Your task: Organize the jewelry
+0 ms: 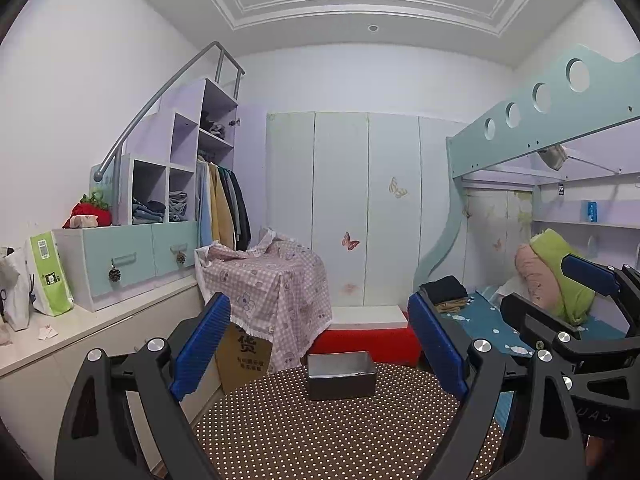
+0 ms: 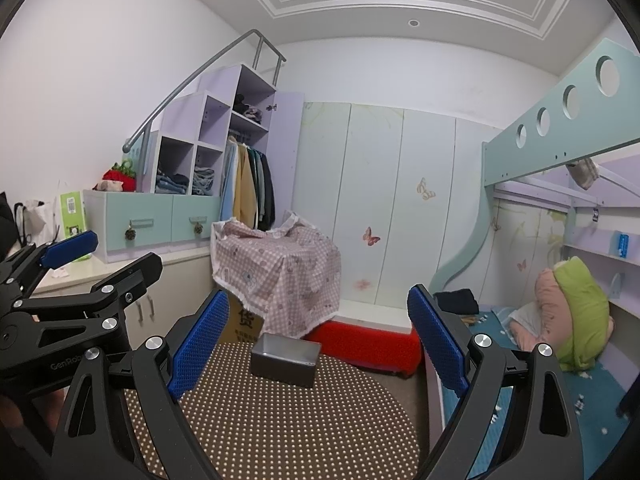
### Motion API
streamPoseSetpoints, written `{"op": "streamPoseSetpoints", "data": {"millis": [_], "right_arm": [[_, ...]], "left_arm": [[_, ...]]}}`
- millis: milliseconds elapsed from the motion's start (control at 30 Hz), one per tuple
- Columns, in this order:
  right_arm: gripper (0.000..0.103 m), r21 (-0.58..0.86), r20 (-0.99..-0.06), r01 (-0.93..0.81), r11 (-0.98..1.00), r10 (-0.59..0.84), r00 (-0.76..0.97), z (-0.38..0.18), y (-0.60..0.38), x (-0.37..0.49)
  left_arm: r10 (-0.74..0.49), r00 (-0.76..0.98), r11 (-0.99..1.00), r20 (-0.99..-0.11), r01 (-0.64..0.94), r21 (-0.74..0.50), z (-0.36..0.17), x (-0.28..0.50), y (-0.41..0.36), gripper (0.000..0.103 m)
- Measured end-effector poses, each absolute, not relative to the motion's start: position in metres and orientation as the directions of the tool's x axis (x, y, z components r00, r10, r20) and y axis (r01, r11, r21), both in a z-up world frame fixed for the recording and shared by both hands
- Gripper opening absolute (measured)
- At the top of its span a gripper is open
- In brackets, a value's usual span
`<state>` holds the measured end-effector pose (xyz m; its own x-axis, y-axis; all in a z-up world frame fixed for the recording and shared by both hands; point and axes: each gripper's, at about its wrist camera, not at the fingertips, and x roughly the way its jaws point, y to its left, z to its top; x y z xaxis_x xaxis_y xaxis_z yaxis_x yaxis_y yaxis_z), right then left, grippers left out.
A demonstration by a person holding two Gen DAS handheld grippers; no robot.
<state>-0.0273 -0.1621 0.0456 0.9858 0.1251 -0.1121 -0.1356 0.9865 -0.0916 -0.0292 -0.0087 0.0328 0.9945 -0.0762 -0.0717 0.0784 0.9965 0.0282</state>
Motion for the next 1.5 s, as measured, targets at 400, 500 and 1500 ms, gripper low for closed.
{"op": "streamPoseSetpoints", "data": {"millis": [400, 500, 1500], "right_arm": [[0.088, -0.09, -0.116, -0.139, 0.986, 0.129, 0.985, 0.0447, -0.1633, -0.0257], [0.088, -0.09, -0.117, -0.138, 0.986, 0.128, 0.985, 0.0442, -0.1635, -0.0257], [0.088, -0.082, -0.125, -0.146, 0.986, 0.136, 0.983, 0.0389, -0.1658, -0.0221]], "left_arm": [[-0.074, 0.994, 0.997, -0.075, 0.077, 0.029, 0.0323, -0.0283, -0.0084, 0.088], [-0.073, 0.995, 0.997, -0.075, 0.075, 0.031, 0.032, -0.0279, -0.0087, 0.088], [-0.074, 0.995, 0.997, -0.074, 0.077, 0.033, 0.0298, -0.0268, -0.008, 0.088]]}}
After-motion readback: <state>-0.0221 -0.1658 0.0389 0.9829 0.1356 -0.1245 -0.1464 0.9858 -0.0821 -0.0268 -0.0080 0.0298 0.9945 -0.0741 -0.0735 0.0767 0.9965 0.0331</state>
